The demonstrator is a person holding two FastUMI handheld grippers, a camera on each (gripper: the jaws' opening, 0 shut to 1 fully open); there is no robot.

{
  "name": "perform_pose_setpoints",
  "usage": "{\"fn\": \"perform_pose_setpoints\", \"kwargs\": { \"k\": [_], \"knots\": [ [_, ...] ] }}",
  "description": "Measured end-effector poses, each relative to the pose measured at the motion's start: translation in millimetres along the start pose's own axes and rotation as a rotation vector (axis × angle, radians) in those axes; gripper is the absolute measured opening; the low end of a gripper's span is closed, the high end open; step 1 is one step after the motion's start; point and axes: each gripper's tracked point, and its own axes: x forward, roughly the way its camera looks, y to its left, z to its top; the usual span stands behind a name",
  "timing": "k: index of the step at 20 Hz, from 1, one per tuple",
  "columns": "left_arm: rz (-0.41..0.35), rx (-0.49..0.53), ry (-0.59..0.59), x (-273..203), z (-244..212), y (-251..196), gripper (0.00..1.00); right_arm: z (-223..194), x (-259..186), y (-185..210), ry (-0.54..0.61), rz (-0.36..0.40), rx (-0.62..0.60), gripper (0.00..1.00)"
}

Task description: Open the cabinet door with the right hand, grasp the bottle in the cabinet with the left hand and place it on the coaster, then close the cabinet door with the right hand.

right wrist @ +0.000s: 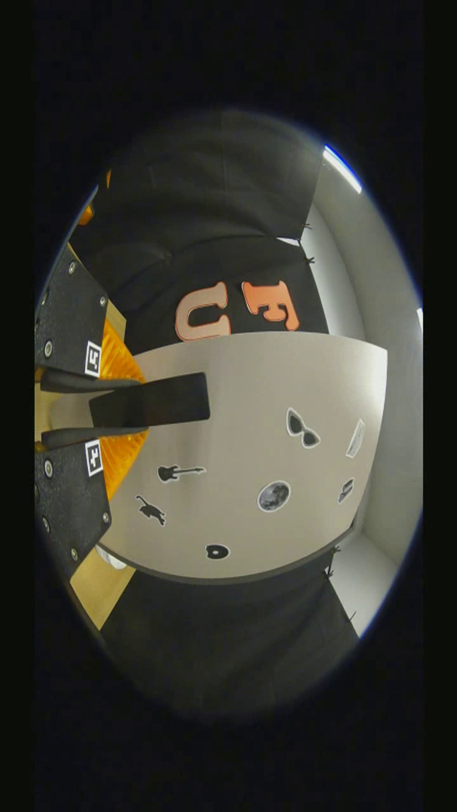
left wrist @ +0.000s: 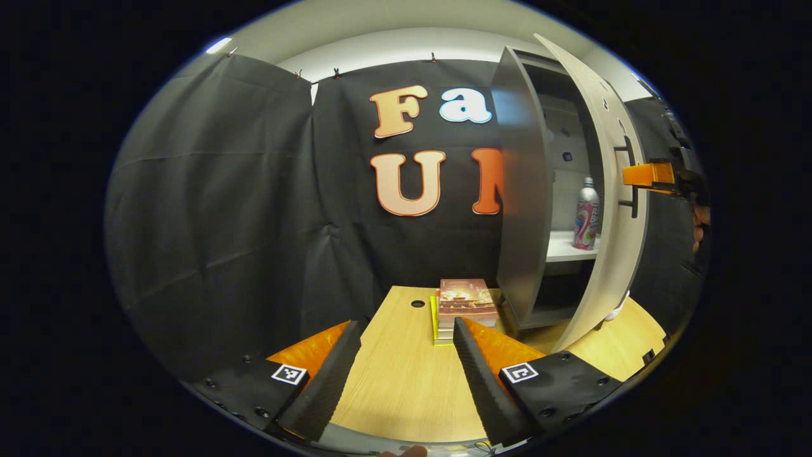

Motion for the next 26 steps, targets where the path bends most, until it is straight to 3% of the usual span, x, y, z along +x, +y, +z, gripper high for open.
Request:
{"fn": "perform_pose_setpoints", "kwargs": {
  "k": [5,12,13,19,26],
  "knots": [
    [-0.049,0.028,-0.008,-8,1,-44,0.96,3,-26,-15,0.021,0.02,0.001,0.22],
    [-0.136,0.043,0.005,-13,-1,-110,0.94,7,-57,-48,0.006,-0.016,0.045,0.21],
    [-0.152,0.049,0.005,-14,-2,-121,0.94,8,-62,-53,0.002,-0.029,0.033,0.16],
    [-0.239,0.067,0.012,-22,-6,-189,0.95,11,-76,-87,-0.005,-0.109,0.042,0.14],
    [-0.277,0.06,-0.022,-21,12,-248,0.96,10,-86,-151,-0.001,-0.233,0.012,0.05]
  ]
}}
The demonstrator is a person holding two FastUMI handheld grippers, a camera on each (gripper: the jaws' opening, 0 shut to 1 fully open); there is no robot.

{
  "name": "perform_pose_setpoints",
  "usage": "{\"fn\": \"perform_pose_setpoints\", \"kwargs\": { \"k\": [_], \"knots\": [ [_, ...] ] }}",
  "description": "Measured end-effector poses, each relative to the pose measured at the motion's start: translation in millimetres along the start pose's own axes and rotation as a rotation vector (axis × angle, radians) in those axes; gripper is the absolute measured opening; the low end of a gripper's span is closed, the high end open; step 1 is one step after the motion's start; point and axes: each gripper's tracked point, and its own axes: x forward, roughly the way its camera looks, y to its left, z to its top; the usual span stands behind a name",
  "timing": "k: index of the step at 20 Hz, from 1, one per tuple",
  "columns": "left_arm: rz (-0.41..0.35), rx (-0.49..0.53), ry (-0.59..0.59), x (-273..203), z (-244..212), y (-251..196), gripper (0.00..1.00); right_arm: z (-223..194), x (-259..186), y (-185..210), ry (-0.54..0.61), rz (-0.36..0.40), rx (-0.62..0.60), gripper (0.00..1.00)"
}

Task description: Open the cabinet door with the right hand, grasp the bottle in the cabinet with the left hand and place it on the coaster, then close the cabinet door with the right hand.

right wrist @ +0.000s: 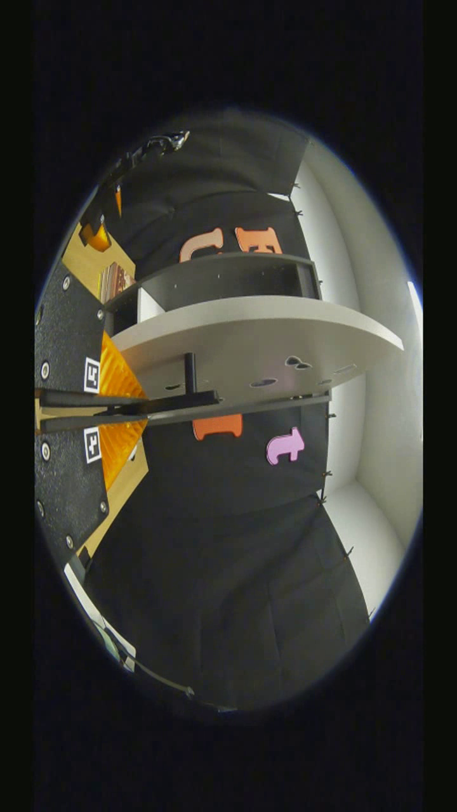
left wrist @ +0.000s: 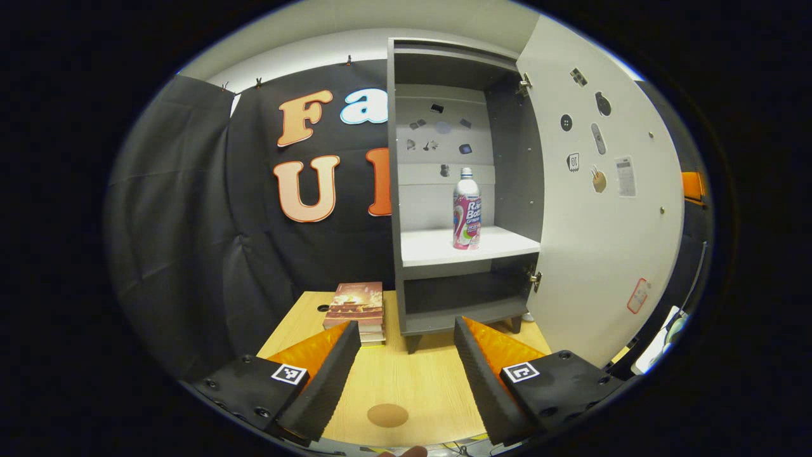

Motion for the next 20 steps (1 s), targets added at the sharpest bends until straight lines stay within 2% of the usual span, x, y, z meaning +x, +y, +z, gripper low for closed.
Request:
{"fn": "perform_pose_setpoints", "kwargs": {
  "k": [1,2,4,5,7,11,12,13,14,17,18,19,20],
  "knots": [
    [0.001,0.003,-0.004,3,3,-6,0.95,2,0,-19,-0.003,-0.003,0.005,0.05],
    [0.002,0.003,-0.011,7,7,-12,0.98,4,1,-33,-0.006,0.006,0.012,0.05],
    [0.008,0.004,-0.024,11,14,-23,0.95,5,5,-55,0.002,0.039,0.035,0.04],
    [0.012,0.006,-0.031,12,19,-27,0.95,5,9,-64,0.009,0.052,0.043,0.0],
    [0.017,0.01,-0.046,14,27,-33,0.95,5,13,-75,0.016,0.072,0.042,0.04],
    [0.027,-0.003,-0.073,21,46,-40,0.96,7,14,-80,0.007,0.105,0.039,0.04],
    [0.026,-0.009,-0.076,27,47,-40,0.97,6,13,-82,0.005,0.111,0.046,0.1],
    [0.021,-0.011,-0.077,33,51,-42,0.96,6,14,-83,0.003,0.118,0.048,0.0],
    [0.021,-0.011,-0.08,40,54,-43,0.96,7,14,-85,0.001,0.123,0.054,0.05],
    [-0.006,-0.019,-0.1,66,71,-56,0.97,6,13,-83,-0.006,0.125,0.085,0.02],
    [-0.02,-0.017,-0.111,76,78,-62,0.98,5,12,-84,-0.007,0.116,0.083,0.05],
    [-0.031,-0.013,-0.119,87,86,-68,0.97,3,9,-83,-0.009,0.104,0.079,0.02],
    [-0.047,-0.011,-0.128,98,92,-74,0.96,1,6,-84,-0.01,0.094,0.071,0.1]
  ]
}}
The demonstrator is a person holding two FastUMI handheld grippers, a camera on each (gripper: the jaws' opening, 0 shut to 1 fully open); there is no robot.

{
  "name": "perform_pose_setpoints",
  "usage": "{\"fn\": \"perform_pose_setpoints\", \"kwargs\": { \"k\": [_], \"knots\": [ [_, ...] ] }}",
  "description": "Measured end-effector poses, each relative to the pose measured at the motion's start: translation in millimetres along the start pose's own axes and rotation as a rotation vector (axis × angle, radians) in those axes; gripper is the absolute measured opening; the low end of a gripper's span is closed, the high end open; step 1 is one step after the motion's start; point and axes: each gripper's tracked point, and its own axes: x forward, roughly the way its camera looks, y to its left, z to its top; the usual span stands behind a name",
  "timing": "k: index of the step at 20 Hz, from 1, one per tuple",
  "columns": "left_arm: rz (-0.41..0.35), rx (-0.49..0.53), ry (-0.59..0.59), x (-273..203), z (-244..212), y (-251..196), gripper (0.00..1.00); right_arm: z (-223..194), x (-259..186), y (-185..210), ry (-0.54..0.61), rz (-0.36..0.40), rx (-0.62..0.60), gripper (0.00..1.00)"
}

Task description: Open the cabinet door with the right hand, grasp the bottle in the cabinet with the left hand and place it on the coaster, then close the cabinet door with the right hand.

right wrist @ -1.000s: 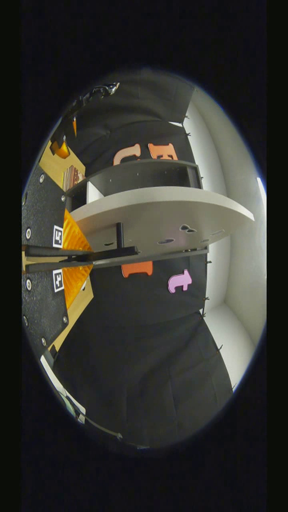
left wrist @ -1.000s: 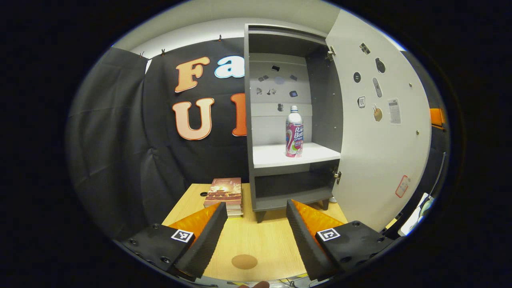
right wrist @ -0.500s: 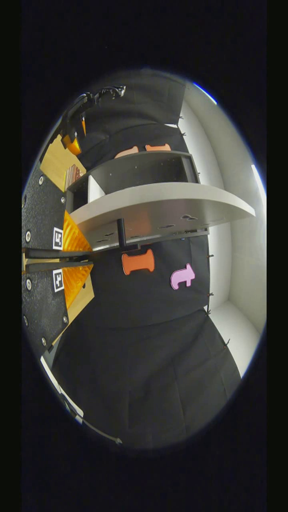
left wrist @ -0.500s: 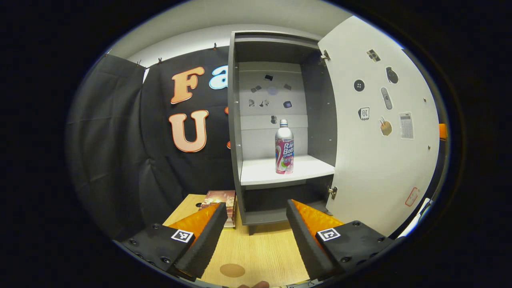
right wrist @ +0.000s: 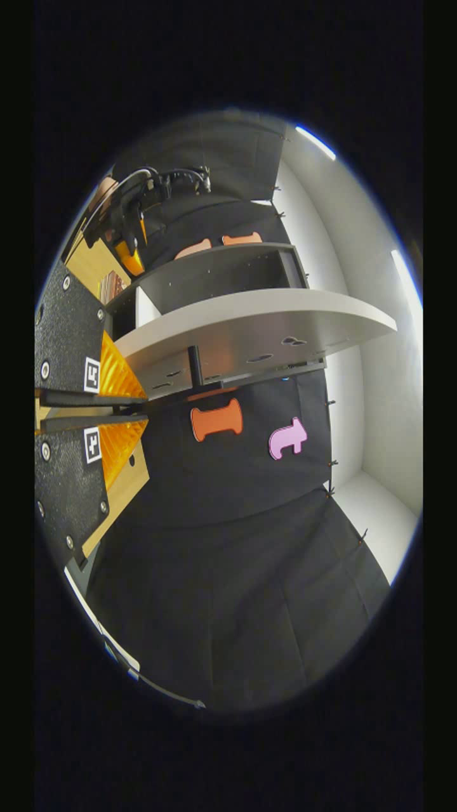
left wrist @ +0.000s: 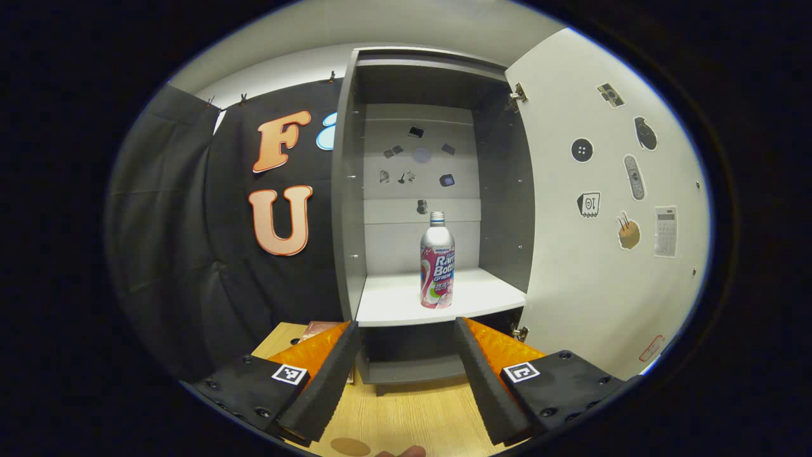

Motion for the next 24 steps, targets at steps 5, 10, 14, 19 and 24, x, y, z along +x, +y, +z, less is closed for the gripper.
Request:
{"fn": "perform_pose_setpoints", "kwargs": {
  "k": [5,10,14,19,24],
  "knots": [
    [-0.053,0.007,-0.025,66,20,-22,0.96,-5,-19,-5,0.003,-0.05,-0.036,0.06],
    [-0.07,0.032,-0.028,125,26,-32,0.96,-14,-31,-20,0.013,-0.153,-0.033,0.07],
    [-0.091,0.022,-0.022,164,21,-39,0.96,-22,-37,-22,0.037,-0.221,-0.043,0.17],
    [-0.101,0.02,-0.023,203,19,-43,0.96,-40,-42,-21,0.084,-0.27,-0.021,0.36],
    [-0.104,0.03,-0.014,232,13,-49,0.97,-49,-44,-25,0.087,-0.309,0.044,0.43]
  ]
}}
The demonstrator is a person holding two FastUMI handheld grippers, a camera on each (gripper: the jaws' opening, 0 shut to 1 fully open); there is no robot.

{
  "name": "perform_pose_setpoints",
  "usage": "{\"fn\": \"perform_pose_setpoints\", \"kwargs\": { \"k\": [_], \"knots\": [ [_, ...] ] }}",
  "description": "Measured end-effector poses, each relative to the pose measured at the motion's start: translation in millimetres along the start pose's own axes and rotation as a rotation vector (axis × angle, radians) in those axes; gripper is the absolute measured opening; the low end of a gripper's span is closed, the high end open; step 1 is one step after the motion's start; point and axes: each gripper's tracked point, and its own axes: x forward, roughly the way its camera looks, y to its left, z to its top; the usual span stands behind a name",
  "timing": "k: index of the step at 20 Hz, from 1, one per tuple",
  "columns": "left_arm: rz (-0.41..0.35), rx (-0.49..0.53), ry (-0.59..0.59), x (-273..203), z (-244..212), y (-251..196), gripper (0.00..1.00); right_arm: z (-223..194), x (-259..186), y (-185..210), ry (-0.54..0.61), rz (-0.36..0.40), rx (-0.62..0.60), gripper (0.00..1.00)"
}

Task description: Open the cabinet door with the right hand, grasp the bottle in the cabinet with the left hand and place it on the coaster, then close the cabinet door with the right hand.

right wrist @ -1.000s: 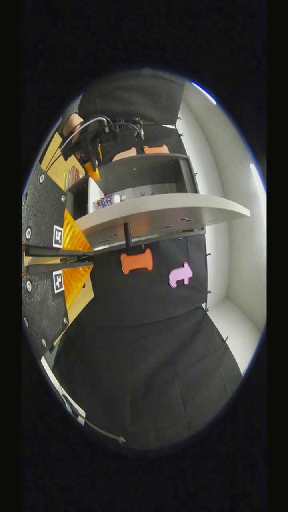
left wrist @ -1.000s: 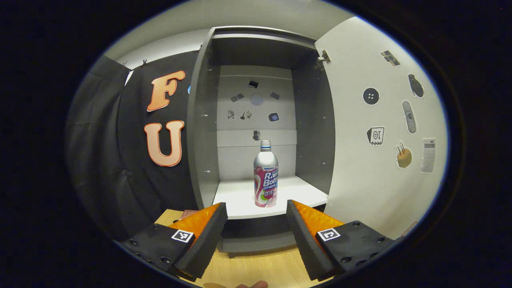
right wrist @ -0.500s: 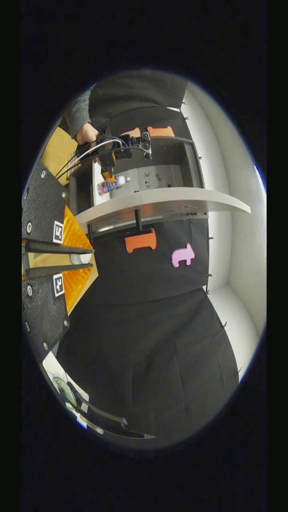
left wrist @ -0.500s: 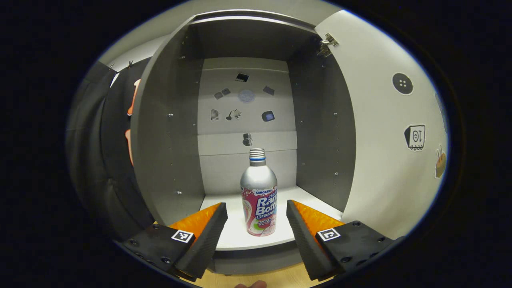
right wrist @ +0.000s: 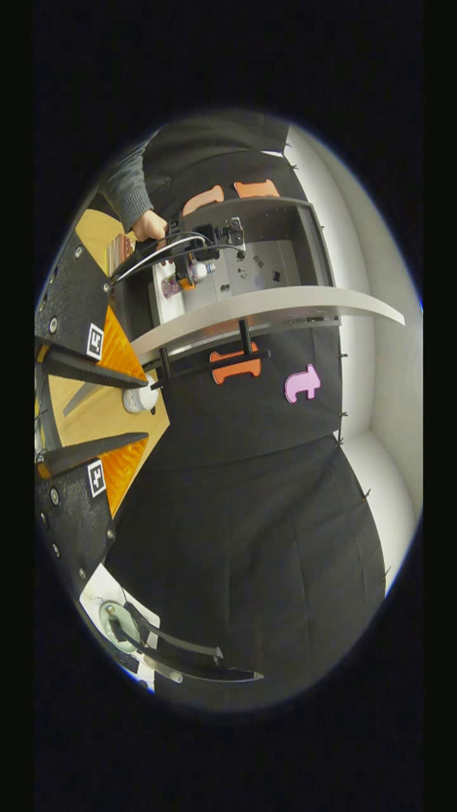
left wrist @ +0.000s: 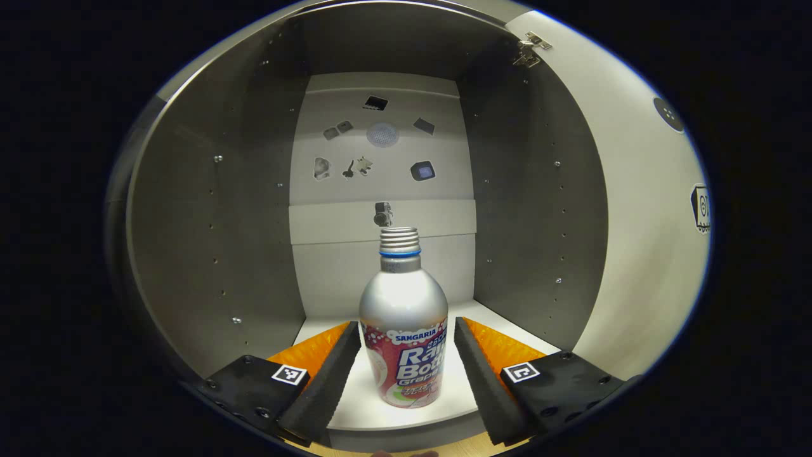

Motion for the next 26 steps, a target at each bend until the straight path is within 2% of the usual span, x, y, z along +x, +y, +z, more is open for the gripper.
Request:
{"fn": "perform_pose_setpoints", "kwargs": {
  "k": [1,3,4,5,10,15,20,26],
  "knots": [
    [-0.001,0.003,0.003,2,0,-1,0.96,-2,0,-1,0.005,-0.004,0.012,0.43],
    [-0.016,-0.009,-0.002,0,1,-6,0.86,-2,-2,-4,0.004,-0.016,0.012,0.43],
    [-0.022,-0.013,-0.006,-3,0,-6,0.86,-3,-3,-5,0.004,-0.018,0.007,0.39],
    [-0.019,-0.012,-0.01,-8,1,-5,0.86,-2,-4,-5,0.004,-0.019,0.004,0.43],
    [-0.01,0.01,-0.044,-53,9,4,0.86,-6,-7,-4,0.012,0.017,0.009,0.43],
    [0.041,0.022,-0.057,-123,-8,25,0.86,-18,-17,-7,0.033,0.048,0.005,0.44],
    [0.097,0.0,0.005,-188,-62,48,0.86,-31,-30,-10,0.063,0.091,0.036,0.44],
    [0.151,-0.009,0.144,-249,-160,75,0.86,-74,-39,-10,0.163,0.123,0.035,0.5]
  ]
}}
